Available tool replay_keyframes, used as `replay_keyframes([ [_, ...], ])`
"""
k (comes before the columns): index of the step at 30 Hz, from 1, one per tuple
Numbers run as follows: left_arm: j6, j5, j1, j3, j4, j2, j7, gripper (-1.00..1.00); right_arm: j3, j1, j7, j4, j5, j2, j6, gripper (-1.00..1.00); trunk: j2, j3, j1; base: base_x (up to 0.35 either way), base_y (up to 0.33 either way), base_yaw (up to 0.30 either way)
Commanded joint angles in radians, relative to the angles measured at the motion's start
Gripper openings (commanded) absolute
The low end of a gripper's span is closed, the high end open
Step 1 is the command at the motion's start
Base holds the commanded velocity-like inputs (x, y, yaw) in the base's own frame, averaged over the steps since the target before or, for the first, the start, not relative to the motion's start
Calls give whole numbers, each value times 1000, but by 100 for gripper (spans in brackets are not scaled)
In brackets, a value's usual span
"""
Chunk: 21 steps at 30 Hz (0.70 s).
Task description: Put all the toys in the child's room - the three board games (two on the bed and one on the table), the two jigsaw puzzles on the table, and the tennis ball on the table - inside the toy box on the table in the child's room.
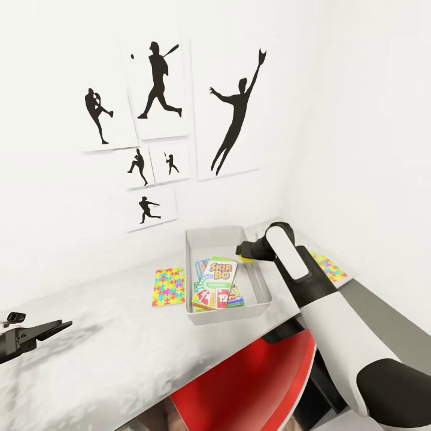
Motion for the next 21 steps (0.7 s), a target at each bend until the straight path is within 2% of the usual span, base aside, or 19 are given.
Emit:
replay_keyframes([
  [1,11,1,-1,0,0,0,-3,100,2,-1,-13,0,-11,-1,3,-100,-2,-2,1,0,0,0],
  [7,11,1,-1,0,0,0,-2,100,7,6,-14,3,-9,-18,3,-100,-2,-2,1,0,0,0],
  [9,11,1,-1,1,0,0,-2,100,21,7,-14,8,-10,-22,3,-100,-2,-2,1,0,0,0],
  [13,11,0,-1,1,0,1,-2,100,43,7,-14,37,-10,-21,3,-100,-2,-4,1,0,0,0],
  [21,11,-1,-1,1,0,1,-1,100,47,8,-13,72,-10,-21,3,-100,-2,-16,1,0,0,0],
])
